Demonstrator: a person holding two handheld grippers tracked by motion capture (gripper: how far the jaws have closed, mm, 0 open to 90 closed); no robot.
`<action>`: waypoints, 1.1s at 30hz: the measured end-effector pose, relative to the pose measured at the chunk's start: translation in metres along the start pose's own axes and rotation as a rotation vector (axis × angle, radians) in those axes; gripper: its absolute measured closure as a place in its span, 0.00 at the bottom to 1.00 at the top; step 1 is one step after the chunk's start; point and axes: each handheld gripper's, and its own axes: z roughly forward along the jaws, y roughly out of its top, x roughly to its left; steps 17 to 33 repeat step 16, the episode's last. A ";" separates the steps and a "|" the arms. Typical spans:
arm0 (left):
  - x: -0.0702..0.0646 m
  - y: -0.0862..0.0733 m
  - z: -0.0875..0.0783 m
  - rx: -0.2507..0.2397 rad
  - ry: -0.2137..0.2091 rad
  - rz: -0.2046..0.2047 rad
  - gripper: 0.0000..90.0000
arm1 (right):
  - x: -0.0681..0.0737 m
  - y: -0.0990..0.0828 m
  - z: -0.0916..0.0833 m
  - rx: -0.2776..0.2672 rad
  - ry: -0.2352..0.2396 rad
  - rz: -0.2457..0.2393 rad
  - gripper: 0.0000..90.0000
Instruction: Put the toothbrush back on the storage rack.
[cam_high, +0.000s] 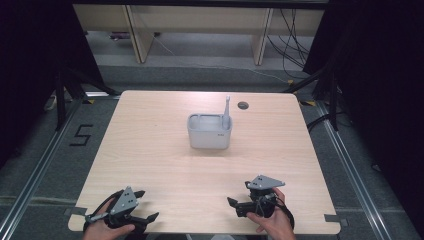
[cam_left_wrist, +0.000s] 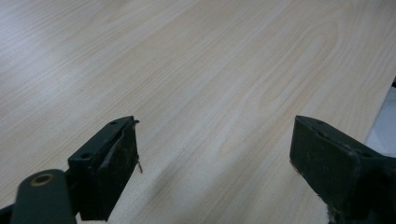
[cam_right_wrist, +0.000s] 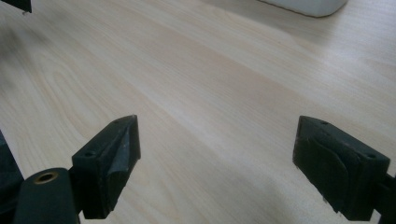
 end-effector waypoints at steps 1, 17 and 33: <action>0.000 0.000 0.001 -0.013 0.013 0.002 0.16 | 0.000 0.000 0.000 0.008 0.005 -0.002 0.18; 0.001 0.000 0.001 -0.010 0.016 0.011 0.16 | -0.001 -0.003 0.002 0.039 -0.009 -0.018 0.18; 0.001 0.000 0.001 -0.010 0.016 0.011 0.16 | -0.001 -0.003 0.002 0.039 -0.009 -0.018 0.18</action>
